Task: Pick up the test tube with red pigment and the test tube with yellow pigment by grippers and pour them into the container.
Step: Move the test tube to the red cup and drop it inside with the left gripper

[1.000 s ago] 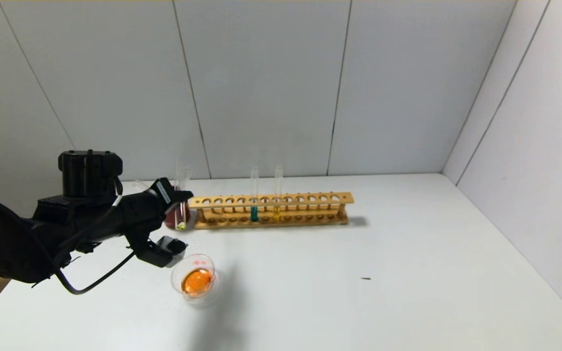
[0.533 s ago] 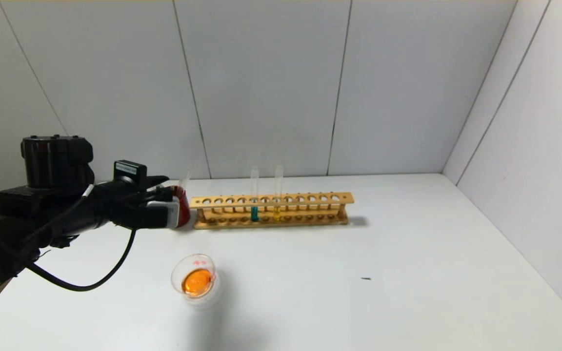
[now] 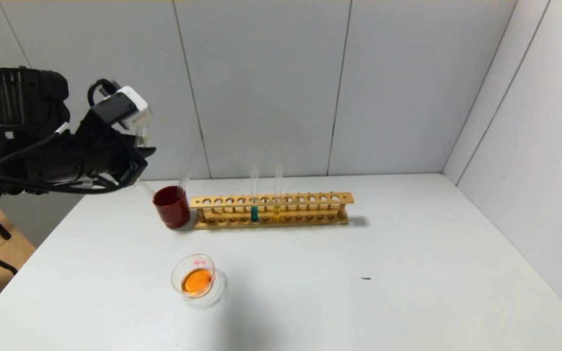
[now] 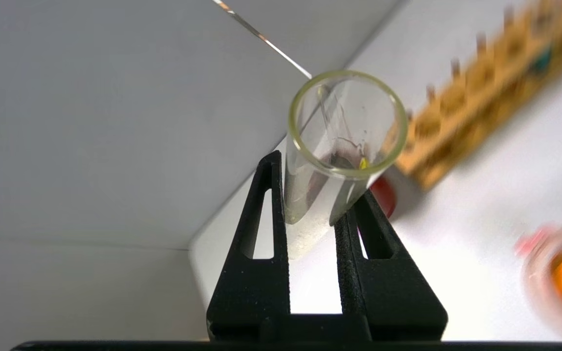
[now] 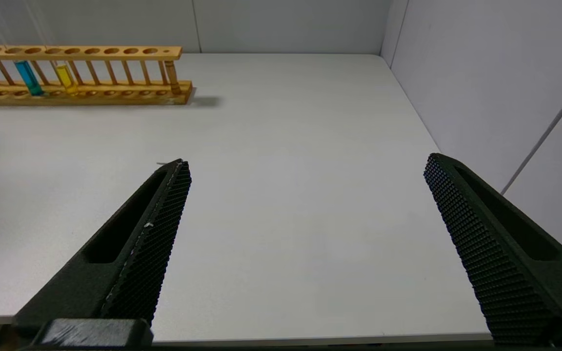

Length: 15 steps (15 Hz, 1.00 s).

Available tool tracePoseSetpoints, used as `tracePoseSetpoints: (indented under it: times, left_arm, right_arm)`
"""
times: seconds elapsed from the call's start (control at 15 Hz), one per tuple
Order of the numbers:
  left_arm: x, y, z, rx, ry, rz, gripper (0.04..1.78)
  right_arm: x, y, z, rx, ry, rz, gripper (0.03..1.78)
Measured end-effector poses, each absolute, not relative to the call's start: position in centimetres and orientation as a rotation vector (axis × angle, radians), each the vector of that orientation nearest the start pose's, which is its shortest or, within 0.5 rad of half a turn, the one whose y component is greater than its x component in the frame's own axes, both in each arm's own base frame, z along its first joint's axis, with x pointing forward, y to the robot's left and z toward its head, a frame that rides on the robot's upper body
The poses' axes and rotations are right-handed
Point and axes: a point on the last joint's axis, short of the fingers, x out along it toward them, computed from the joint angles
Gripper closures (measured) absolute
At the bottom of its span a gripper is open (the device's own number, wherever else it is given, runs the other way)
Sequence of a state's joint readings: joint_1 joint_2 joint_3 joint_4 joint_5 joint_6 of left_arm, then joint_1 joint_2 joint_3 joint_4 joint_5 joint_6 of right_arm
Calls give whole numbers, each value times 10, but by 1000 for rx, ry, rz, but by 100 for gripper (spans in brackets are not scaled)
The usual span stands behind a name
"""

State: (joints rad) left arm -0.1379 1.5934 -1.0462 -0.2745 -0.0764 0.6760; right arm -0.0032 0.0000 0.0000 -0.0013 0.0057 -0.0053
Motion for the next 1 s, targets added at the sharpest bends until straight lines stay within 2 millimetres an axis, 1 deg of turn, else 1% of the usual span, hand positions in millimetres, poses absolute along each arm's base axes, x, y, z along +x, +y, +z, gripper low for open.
tracePoseSetpoints:
  times: [0.2,0.33,0.47,0.6,1.0]
  left_arm:
    - [299,-41,259,388,131,-234,150]
    - [309,-35,257,289,96,-198,150]
    - [319,-29,248,265,98,-173,150]
    - [328,-25,236,236,138,-161,150]
    - [363,-23,214,222,188,-151,150]
  right_arm:
    - [-23,0,76,-5,-1,3,6]
    - [-23,0,76,-6,-1,2,6]
    - [-23,0,76,-6,-1,2,6]
    - [-23,0,76,-5,-1,3,6]
    - [-23,0,76,-5,-1,3,6]
